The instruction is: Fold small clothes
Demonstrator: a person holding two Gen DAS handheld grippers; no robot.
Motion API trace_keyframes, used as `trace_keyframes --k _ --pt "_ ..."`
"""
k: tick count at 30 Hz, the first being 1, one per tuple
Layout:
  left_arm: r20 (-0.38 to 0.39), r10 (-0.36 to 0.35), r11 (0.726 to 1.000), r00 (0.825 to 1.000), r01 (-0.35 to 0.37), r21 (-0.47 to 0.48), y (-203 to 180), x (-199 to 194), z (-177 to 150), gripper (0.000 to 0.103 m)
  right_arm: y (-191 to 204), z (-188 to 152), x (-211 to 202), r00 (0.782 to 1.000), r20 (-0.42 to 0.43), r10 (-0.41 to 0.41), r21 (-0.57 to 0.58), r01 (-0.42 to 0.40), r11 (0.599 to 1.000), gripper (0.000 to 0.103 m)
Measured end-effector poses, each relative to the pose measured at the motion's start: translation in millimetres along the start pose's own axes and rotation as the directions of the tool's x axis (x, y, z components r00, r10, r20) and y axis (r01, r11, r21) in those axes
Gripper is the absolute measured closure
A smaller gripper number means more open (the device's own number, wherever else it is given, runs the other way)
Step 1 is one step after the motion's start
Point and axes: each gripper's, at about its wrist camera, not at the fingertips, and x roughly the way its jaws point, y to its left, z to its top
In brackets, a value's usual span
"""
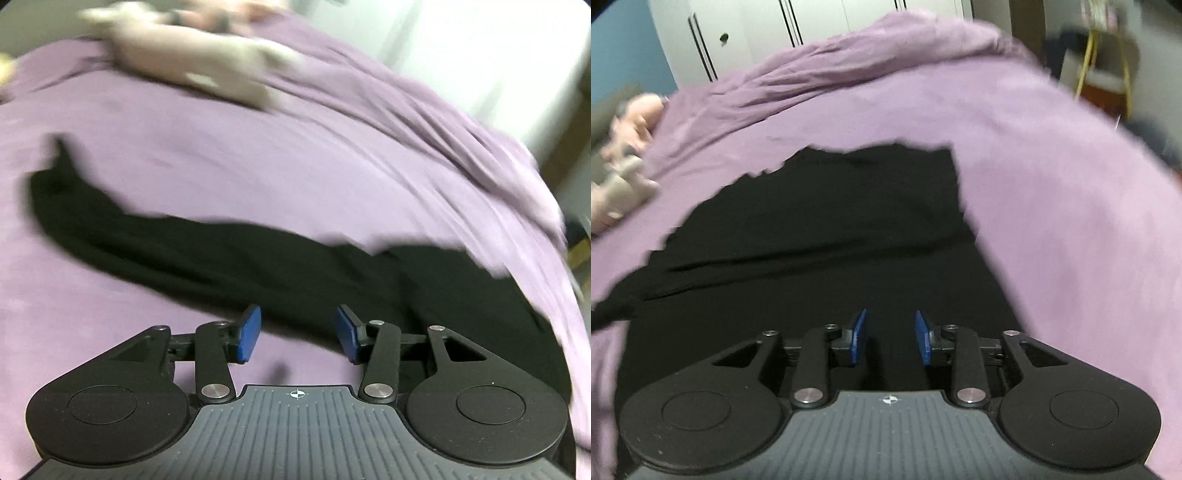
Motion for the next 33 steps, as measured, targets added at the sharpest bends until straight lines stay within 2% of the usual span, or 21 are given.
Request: trace_keyframes --k 2,4,8,10,14,15,16,19,20,21,23,27,31,33 --pt "0.015 0.070 0.992 0.997 -0.068 -0.111 48.2 -3.1 15.2 0.056 -2.3 -17.5 -6.5 0.998 -0.043 0.052 0.078 -0.049 0.996 0.072" --pt "0.025 0.118 0.969 0.993 -0.109 -0.223 91.0 -3.0 28.9 0.058 -1.3 -32.0 -10.0 0.995 -0.058 0.087 0.128 -0.079 0.989 0.072" --pt "0.043 0.109 0.905 0.993 -0.082 -0.417 156.2 5.1 46.4 0.059 11.4 -41.0 -12.8 0.996 -0.059 0.072 0.124 -0.064 0.990 0.071" --pt "0.051 0.095 0.870 0.994 -0.058 -0.490 176.2 12.0 50.3 0.061 16.3 -38.8 -12.9 0.995 -0.067 0.069 0.123 -0.060 0.991 0.071" --pt "0.045 0.076 0.810 0.996 -0.035 -0.586 204.0 29.1 51.5 0.073 22.9 -35.1 -11.1 0.996 -0.073 0.055 0.113 -0.046 0.992 0.071" --pt "0.045 0.070 0.795 0.996 -0.029 -0.605 210.3 31.9 50.5 0.079 23.2 -35.1 -10.9 0.996 -0.076 0.054 0.112 -0.045 0.993 0.071" --pt "0.045 0.068 0.776 0.997 -0.024 -0.630 216.3 35.6 49.1 0.090 24.9 -35.0 -10.2 0.996 -0.079 0.049 0.108 -0.040 0.993 0.071" --pt "0.061 0.038 0.731 0.997 0.014 -0.683 225.8 41.5 44.7 0.094 26.6 -34.4 -8.7 0.996 -0.080 0.043 0.100 -0.034 0.994 0.071" --pt "0.069 0.031 0.726 0.997 0.026 -0.687 227.6 39.5 44.1 0.095 26.6 -34.1 -8.7 0.996 -0.079 0.042 0.101 -0.034 0.994 0.071" --pt "0.076 0.029 0.732 0.997 0.031 -0.680 227.9 37.0 44.7 0.095 26.1 -33.3 -8.4 0.996 -0.076 0.044 0.102 -0.036 0.994 0.071" --pt "0.083 0.041 0.763 0.996 0.022 -0.646 222.8 33.3 48.5 0.095 25.2 -32.8 -8.1 0.996 -0.074 0.048 0.105 -0.040 0.994 0.071" --pt "0.141 0.061 0.860 0.988 0.020 -0.510 194.3 14.3 63.5 0.096 22.0 -34.0 -9.5 0.996 -0.065 0.066 0.112 -0.058 0.992 0.071" --pt "0.184 -0.012 0.946 0.983 0.071 -0.317 135.5 -3.4 79.9 0.096 18.4 -35.3 -11.1 0.995 -0.056 0.086 0.126 -0.079 0.989 0.071" --pt "0.195 -0.088 0.972 0.977 0.127 -0.196 89.6 -9.7 83.7 0.096 16.2 -35.6 -12.2 0.994 -0.049 0.100 0.134 -0.093 0.987 0.071"
